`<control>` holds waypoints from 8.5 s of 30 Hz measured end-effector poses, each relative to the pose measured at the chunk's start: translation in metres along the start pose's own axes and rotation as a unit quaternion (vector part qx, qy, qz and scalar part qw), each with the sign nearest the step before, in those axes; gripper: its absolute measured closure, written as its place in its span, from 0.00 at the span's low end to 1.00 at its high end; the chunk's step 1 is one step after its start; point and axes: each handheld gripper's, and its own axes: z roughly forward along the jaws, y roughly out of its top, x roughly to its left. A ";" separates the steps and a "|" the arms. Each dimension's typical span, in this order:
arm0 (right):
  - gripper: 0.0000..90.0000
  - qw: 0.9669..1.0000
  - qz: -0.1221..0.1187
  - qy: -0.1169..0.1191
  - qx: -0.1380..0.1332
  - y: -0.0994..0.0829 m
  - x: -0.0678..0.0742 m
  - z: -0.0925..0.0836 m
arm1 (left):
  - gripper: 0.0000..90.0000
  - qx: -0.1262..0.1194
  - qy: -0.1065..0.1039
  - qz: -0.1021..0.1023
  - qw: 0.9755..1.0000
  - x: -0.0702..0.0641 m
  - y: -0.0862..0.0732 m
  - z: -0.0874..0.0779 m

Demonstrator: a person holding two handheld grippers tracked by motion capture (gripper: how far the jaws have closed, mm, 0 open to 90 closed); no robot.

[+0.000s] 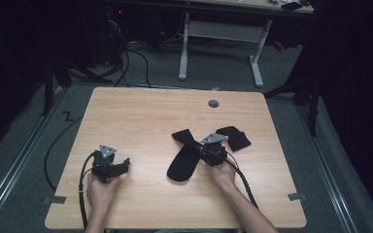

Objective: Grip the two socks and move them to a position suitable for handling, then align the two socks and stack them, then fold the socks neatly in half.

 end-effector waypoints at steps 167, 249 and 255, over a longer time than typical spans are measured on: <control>0.93 0.994 0.097 -0.033 -0.031 -0.029 -0.114 -0.082 | 0.35 -0.004 -0.033 0.030 0.999 -0.043 0.017 0.019; 0.71 0.995 0.072 0.053 0.035 -0.013 -0.011 -0.014 | 0.33 -0.002 -0.035 0.033 0.999 -0.045 0.017 0.019; 0.62 0.998 0.056 0.036 0.007 -0.016 -0.011 -0.035 | 0.33 -0.002 -0.034 0.033 0.999 -0.045 0.017 0.019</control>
